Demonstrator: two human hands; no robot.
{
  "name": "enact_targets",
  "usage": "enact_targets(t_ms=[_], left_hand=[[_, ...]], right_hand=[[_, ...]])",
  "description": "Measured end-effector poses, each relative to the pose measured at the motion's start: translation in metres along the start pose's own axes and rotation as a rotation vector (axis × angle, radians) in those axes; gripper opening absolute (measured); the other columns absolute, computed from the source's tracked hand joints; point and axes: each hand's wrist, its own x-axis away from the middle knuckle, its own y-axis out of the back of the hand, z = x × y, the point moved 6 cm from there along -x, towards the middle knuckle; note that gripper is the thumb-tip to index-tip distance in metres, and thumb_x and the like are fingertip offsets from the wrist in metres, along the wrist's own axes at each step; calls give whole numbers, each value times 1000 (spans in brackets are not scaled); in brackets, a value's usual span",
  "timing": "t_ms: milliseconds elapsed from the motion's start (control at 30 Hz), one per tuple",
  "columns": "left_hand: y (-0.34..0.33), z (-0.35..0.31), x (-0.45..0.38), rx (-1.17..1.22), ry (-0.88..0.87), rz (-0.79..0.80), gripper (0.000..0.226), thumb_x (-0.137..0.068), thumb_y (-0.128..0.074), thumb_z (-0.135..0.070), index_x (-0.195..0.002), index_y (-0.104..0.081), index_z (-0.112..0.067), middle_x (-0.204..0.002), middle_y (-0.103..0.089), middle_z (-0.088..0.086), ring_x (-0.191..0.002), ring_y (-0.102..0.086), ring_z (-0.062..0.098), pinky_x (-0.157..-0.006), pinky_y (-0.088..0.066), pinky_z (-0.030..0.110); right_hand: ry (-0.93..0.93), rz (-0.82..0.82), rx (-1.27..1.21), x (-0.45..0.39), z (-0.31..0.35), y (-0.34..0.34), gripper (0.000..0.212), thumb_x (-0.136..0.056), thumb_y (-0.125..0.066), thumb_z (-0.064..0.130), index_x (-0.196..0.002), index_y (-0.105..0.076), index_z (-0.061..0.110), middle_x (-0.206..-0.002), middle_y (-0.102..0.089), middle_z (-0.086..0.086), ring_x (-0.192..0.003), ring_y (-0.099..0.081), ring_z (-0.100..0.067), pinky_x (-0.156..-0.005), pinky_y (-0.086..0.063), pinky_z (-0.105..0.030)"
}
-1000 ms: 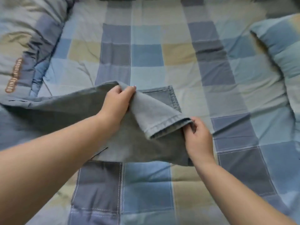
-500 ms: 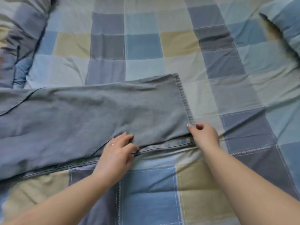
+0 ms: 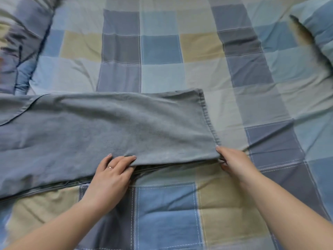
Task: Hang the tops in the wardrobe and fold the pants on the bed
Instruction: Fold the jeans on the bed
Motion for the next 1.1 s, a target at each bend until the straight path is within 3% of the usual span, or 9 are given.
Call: enact_targets(t_ms=[100, 267, 367, 533, 667, 767, 833, 933, 1100], left_hand=[[5, 9, -9, 54, 39, -44, 33, -74, -42, -24, -75, -73, -15, -100, -69, 3, -82, -68, 27, -75, -44, 37], [5, 3, -17, 194, 128, -63, 7, -73, -76, -4, -68, -72, -6, -82, -64, 13, -62, -62, 32, -47, -52, 35], [9, -19, -7, 261, 78, -77, 18, -81, -60, -17, -70, -72, -10, -80, -62, 9, -61, -60, 28, -46, -50, 30], [-15, -120, 8, 469, 42, 208, 28, -82, -45, -45, -89, -64, -26, -88, -57, -12, -78, -53, 9, -72, -45, 22], [-12, -204, 16, 519, -98, 291, 16, -81, -65, -19, -96, -69, -20, -95, -63, -1, -83, -59, 22, -67, -47, 22], [-17, -207, 29, 478, -121, 344, 26, -91, -52, -21, -113, -65, -16, -113, -62, 2, -103, -56, 24, -82, -40, 23], [-14, -197, 39, 469, -157, 303, 34, -84, -60, -15, -118, -65, -17, -119, -62, 4, -109, -57, 25, -88, -42, 27], [-2, -155, 50, 480, -93, 209, 50, -64, -77, -13, -113, -69, -17, -118, -64, 9, -104, -64, 29, -84, -53, 37], [-2, -55, 63, 249, 90, 172, 61, -73, -79, -33, -128, -60, -16, -140, -49, 18, -129, -47, 36, -101, -39, 59]], right_hand=[[-72, 39, -56, -6, 13, -13, 30, -87, -58, 51, -78, -62, 23, -91, -62, 7, -91, -58, -18, -82, -49, -35], [145, -101, 113, -5, 20, -8, 38, -89, -60, 43, -65, -54, 14, -59, -43, -5, -57, -40, -19, -55, -26, -31], [151, -141, 71, 7, -1, 13, 38, -88, -64, 37, -62, -54, 12, -56, -46, -4, -58, -39, -18, -53, -25, -30], [27, -321, 22, 35, -66, 104, 28, -86, -67, 32, -90, -71, 4, -93, -69, -24, -88, -61, -26, -81, -47, -40], [-58, -427, 245, 71, -102, 162, 24, -90, -62, 34, -86, -69, 11, -92, -69, -20, -92, -61, -35, -82, -46, -44], [-52, -343, 406, 77, -98, 156, 21, -90, -63, 27, -92, -66, 7, -100, -68, -22, -92, -59, -33, -82, -44, -42], [-30, -379, 670, 76, -87, 140, 44, -85, -66, 34, -117, -59, 4, -125, -57, -25, -116, -51, -38, -97, -41, -47], [89, -447, 1119, 86, -61, 89, 85, -83, -61, 47, -149, -21, 12, -158, -12, -17, -145, -9, -30, -114, -11, -52], [461, -197, 1313, 106, -22, -64, 79, -91, -48, 47, -153, -5, 23, -159, 11, -11, -147, 9, -25, -114, 2, -55]])
